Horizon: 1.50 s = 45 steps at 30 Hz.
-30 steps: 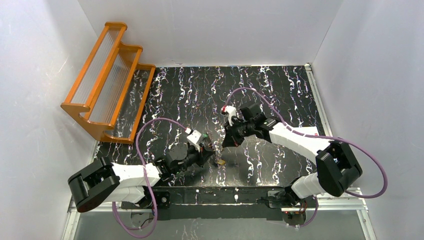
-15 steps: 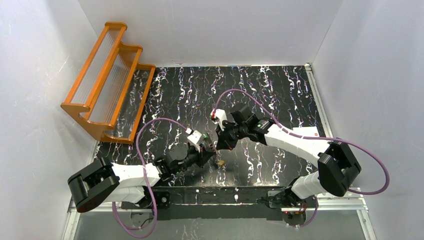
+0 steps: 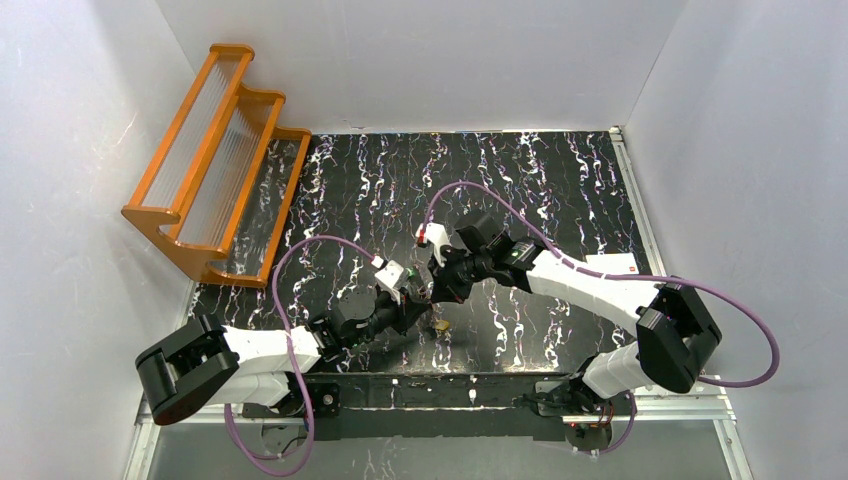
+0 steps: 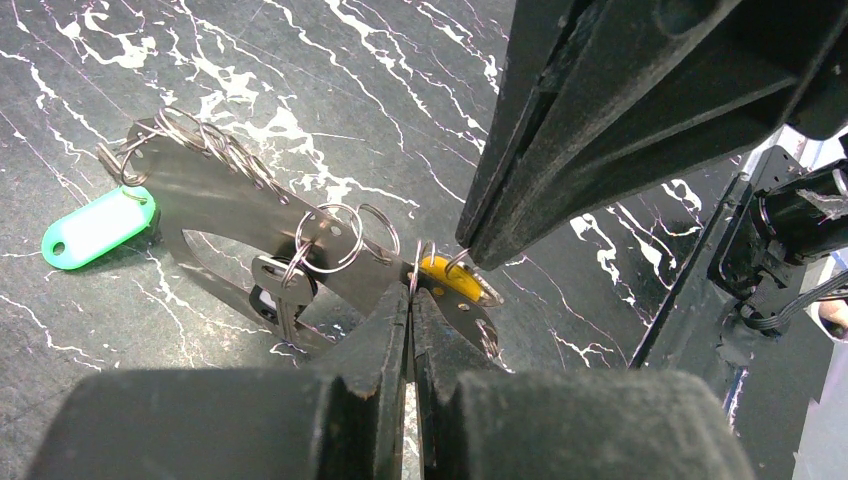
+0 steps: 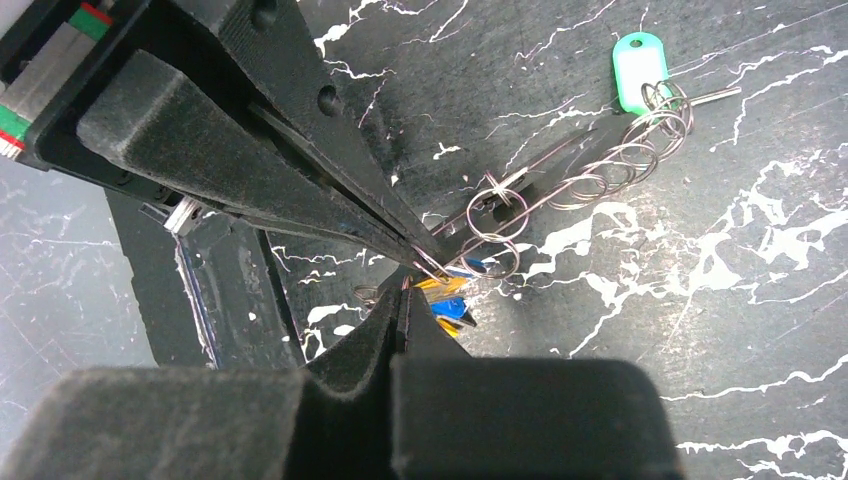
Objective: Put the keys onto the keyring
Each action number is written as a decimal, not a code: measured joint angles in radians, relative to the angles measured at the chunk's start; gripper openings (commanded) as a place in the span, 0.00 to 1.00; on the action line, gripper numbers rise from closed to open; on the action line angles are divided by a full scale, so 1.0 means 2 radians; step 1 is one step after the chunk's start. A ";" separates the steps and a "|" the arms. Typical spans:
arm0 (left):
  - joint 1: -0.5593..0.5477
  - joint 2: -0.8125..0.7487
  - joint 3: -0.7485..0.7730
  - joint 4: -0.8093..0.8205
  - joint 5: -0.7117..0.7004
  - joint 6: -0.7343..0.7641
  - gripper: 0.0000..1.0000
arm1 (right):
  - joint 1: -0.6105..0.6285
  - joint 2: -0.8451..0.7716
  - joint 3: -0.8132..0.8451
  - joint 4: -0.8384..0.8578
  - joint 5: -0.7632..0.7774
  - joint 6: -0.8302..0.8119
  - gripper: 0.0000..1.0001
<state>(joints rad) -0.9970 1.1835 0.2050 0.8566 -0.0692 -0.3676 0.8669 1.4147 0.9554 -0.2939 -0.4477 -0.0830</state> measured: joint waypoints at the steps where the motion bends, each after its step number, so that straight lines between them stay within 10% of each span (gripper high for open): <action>1: 0.000 0.000 0.000 0.000 0.000 0.000 0.00 | 0.000 0.000 0.001 0.000 0.001 0.000 0.01; 45: 0.000 -0.001 0.003 0.001 0.001 0.005 0.00 | 0.011 0.017 0.021 -0.010 0.092 0.014 0.09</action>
<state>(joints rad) -0.9966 1.1809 0.2108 0.8585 -0.0677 -0.3573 0.8886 1.4487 0.9977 -0.3141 -0.2646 -0.0555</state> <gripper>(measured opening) 0.013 0.031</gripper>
